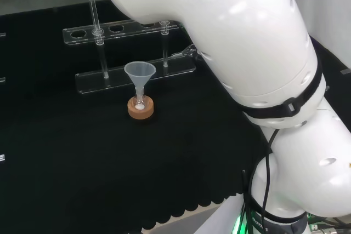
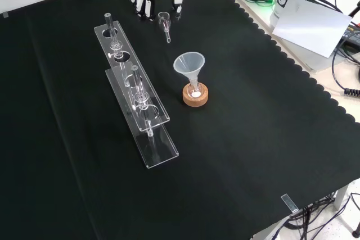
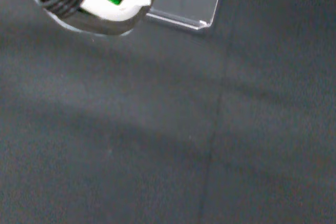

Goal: Put the weighing funnel back on the table.

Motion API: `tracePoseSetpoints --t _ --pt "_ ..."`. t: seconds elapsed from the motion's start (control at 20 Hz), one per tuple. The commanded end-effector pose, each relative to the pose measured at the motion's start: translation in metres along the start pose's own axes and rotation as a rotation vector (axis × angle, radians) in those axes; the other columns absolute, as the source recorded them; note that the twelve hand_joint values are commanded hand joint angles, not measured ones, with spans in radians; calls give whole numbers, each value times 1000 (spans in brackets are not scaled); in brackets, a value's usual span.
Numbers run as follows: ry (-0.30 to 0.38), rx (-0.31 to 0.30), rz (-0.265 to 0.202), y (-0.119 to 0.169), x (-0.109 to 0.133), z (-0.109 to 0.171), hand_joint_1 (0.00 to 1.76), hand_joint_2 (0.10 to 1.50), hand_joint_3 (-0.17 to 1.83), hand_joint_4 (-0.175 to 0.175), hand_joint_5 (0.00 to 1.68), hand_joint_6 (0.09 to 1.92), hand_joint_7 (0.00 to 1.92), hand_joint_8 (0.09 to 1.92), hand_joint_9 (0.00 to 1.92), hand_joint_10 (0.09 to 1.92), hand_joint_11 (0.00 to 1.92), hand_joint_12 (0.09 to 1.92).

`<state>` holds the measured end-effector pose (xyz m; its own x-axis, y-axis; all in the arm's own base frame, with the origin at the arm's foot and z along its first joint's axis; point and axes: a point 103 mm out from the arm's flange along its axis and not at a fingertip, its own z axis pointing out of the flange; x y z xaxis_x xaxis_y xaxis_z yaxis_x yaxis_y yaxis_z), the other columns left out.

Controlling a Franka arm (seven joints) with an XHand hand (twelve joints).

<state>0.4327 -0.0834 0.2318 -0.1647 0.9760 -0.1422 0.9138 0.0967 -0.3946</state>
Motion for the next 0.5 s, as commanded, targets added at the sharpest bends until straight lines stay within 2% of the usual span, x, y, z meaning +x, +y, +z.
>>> tracePoseSetpoints --t 0.05,0.5 --pt "31 25 -2 11 -15 38 1115 678 646 175 1232 739 699 570 971 340 756 1115" --pt "81 53 -5 26 -32 86 1114 679 646 175 1231 740 698 570 971 339 760 1113"
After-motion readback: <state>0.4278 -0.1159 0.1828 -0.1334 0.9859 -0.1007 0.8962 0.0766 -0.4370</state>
